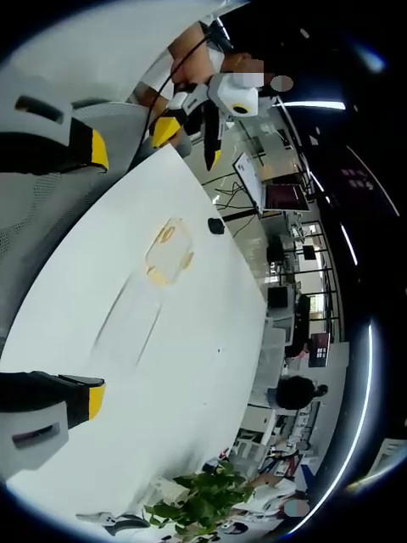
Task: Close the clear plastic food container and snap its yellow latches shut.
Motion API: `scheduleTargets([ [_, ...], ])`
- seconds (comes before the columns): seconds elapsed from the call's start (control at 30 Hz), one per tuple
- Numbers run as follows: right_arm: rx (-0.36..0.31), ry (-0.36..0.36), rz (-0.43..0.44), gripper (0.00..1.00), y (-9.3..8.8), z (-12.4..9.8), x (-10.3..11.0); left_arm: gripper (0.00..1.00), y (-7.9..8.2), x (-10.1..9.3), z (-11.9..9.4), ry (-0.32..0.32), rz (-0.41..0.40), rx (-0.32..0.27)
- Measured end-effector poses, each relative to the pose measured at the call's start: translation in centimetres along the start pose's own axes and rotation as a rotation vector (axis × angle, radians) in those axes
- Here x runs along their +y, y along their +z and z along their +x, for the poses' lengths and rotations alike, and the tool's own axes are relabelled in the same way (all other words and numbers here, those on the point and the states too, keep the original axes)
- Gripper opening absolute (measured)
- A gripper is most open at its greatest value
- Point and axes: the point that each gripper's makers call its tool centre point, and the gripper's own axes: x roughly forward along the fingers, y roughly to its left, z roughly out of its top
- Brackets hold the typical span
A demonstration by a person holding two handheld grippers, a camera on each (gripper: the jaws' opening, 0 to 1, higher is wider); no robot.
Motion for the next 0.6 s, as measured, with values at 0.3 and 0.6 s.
scheduleTargets([
  [0.3,-0.001,-0.001,0.001,0.99,0.01,-0.03,-0.06,0.99,0.19,0.10,0.03,0.000,-0.020,-0.007],
  [0.6,-0.004,-0.001,0.001,0.99,0.11,-0.04,-0.09,0.99,0.62,0.17,-0.02,0.000,-0.016,-0.017],
])
